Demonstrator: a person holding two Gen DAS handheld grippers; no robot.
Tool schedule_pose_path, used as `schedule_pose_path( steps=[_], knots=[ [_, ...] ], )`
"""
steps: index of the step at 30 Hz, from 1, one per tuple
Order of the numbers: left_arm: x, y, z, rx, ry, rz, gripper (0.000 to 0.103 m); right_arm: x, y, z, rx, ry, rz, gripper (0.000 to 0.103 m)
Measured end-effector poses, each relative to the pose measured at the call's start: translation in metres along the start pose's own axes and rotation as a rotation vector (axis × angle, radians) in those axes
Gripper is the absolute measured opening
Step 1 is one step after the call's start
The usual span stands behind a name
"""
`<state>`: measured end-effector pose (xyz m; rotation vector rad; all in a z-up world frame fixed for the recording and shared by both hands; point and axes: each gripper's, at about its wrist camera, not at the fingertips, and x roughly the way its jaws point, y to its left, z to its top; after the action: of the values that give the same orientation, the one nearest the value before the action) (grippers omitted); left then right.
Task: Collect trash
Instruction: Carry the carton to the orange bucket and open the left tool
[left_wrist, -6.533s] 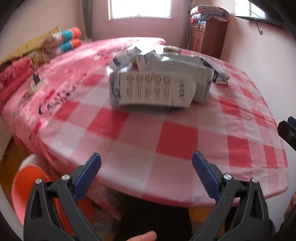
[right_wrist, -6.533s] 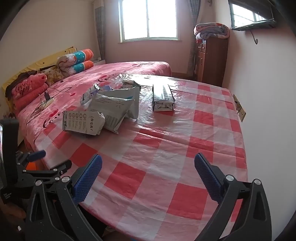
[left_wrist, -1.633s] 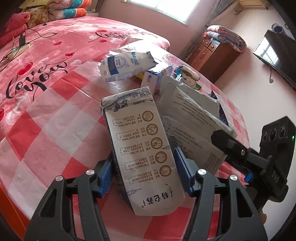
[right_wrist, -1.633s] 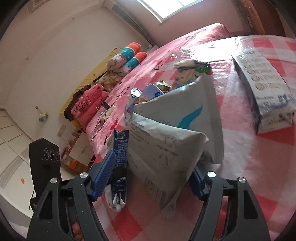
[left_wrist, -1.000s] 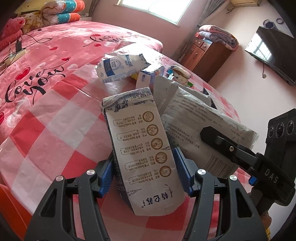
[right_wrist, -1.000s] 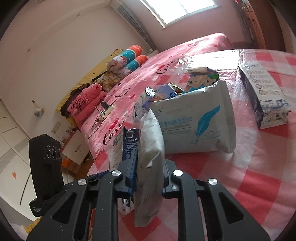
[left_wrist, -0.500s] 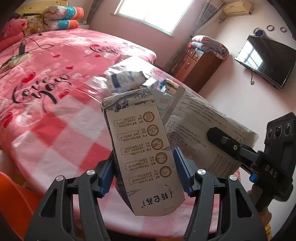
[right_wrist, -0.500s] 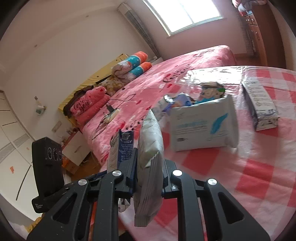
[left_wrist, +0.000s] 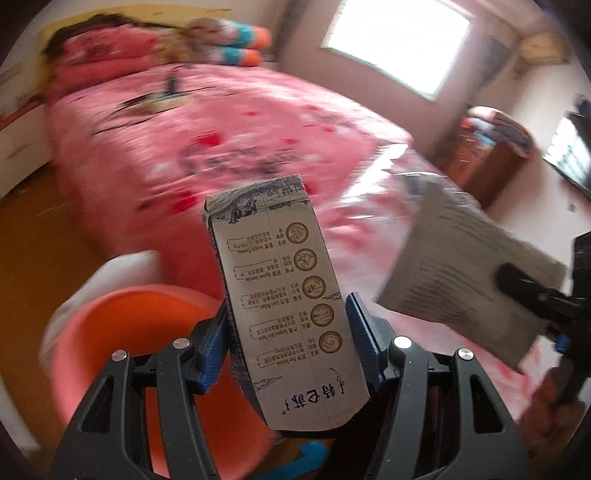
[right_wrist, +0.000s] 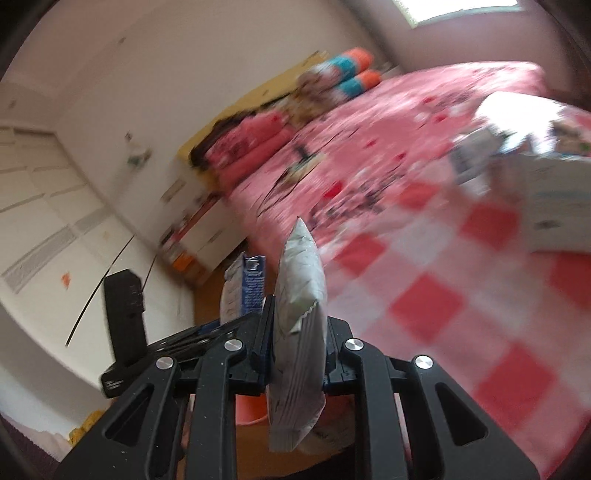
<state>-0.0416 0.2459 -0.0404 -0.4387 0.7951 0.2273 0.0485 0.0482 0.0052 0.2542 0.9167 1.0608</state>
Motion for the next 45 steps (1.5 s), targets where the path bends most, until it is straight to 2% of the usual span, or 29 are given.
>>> schedule_pose_path(
  steps=[6, 11, 14, 15, 16, 17, 18, 20, 24, 29, 31, 33, 45],
  knots=[
    [0.003, 0.083, -0.033, -0.115, 0.046, 0.159, 0.061, 0.065, 0.040, -0.018, -0.037, 0.156, 0.063, 0.021],
    [0.013, 0.120, -0.055, -0.149, 0.088, 0.243, 0.061, 0.119, 0.061, -0.041, -0.054, 0.288, 0.072, 0.023],
    [0.019, 0.127, -0.062, -0.135, 0.102, 0.309, 0.061, 0.142, 0.070, -0.055, -0.091, 0.353, 0.037, 0.025],
    [0.020, 0.128, -0.062, -0.134, 0.108, 0.311, 0.062, 0.148, 0.072, -0.059, -0.108, 0.370, 0.020, 0.029],
    [0.021, 0.130, -0.063, -0.133, 0.114, 0.310, 0.062, 0.152, 0.075, -0.065, -0.121, 0.381, 0.006, 0.042],
    [0.021, 0.129, -0.063, -0.125, 0.117, 0.315, 0.064, 0.154, 0.075, -0.068, -0.126, 0.386, -0.017, 0.051],
    [0.022, 0.128, -0.063, -0.115, 0.119, 0.322, 0.065, 0.153, 0.074, -0.070, -0.129, 0.385, -0.029, 0.064],
    [0.026, 0.120, -0.061, -0.078, 0.123, 0.347, 0.074, 0.146, 0.074, -0.069, -0.146, 0.360, -0.049, 0.069],
    [0.024, 0.101, -0.055, 0.000, 0.089, 0.400, 0.079, 0.125, 0.076, -0.061, -0.209, 0.277, -0.115, 0.081],
    [0.021, 0.084, -0.043, 0.029, 0.073, 0.415, 0.079, 0.096, 0.078, -0.054, -0.267, 0.175, -0.176, 0.083],
    [0.020, 0.076, -0.039, 0.044, 0.066, 0.422, 0.079, 0.084, 0.079, -0.053, -0.292, 0.133, -0.205, 0.089],
    [0.020, 0.066, -0.034, 0.060, 0.061, 0.429, 0.079, 0.076, 0.078, -0.050, -0.305, 0.101, -0.217, 0.089],
    [0.016, -0.001, -0.011, 0.191, 0.022, 0.457, 0.080, 0.027, 0.047, -0.038, -0.243, -0.037, -0.243, 0.089]
  ],
)
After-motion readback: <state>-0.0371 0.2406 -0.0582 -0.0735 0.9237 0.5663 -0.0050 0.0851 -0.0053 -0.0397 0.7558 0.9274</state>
